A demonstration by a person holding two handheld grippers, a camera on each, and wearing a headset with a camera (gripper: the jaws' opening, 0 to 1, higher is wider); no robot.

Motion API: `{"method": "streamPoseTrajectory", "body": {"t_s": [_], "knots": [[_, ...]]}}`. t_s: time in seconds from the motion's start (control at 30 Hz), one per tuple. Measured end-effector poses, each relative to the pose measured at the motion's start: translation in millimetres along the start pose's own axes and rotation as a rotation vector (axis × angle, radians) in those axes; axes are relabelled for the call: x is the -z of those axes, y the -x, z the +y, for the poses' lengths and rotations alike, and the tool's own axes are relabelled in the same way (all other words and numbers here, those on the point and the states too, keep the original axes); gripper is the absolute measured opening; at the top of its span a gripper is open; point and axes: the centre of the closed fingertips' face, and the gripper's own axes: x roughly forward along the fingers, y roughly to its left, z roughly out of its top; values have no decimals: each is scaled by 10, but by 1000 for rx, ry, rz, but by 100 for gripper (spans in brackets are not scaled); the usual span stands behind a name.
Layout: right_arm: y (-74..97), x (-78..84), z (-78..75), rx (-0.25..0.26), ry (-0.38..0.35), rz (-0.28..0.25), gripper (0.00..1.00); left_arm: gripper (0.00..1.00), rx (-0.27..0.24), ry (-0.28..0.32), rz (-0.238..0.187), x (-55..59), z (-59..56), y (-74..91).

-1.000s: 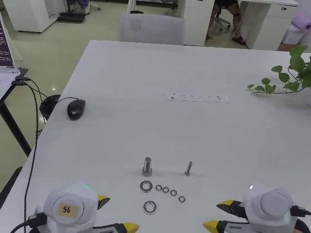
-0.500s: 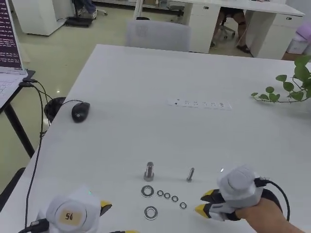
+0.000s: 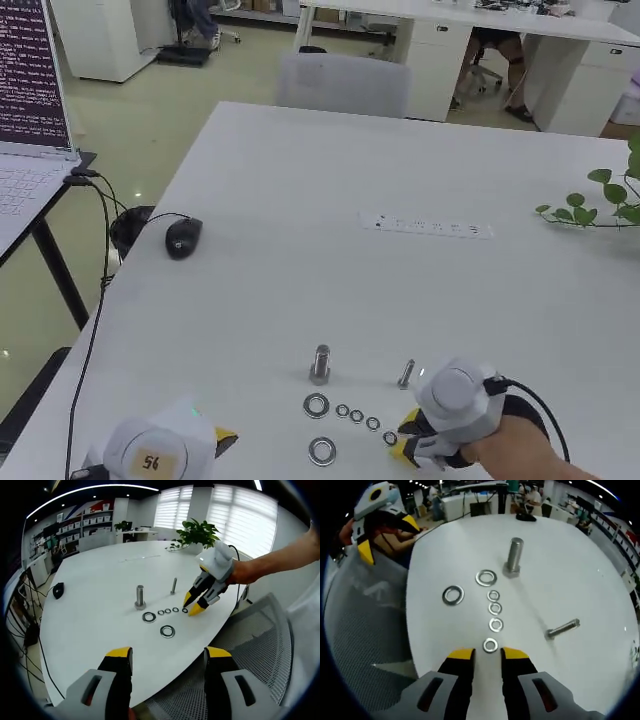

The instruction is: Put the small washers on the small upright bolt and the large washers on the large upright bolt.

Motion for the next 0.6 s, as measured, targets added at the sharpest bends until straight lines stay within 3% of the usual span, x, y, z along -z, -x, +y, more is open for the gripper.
{"method": "streamPoseTrajectory", "body": {"t_s": [0.23,0.6], "knots": [[-22,-24,-18,-36,56,17,20,57,-1,7,4,23,-5,-20],[-21,-23,-44,-18,63,29,14,57,5,8,-3,-43,-18,-72]]}}
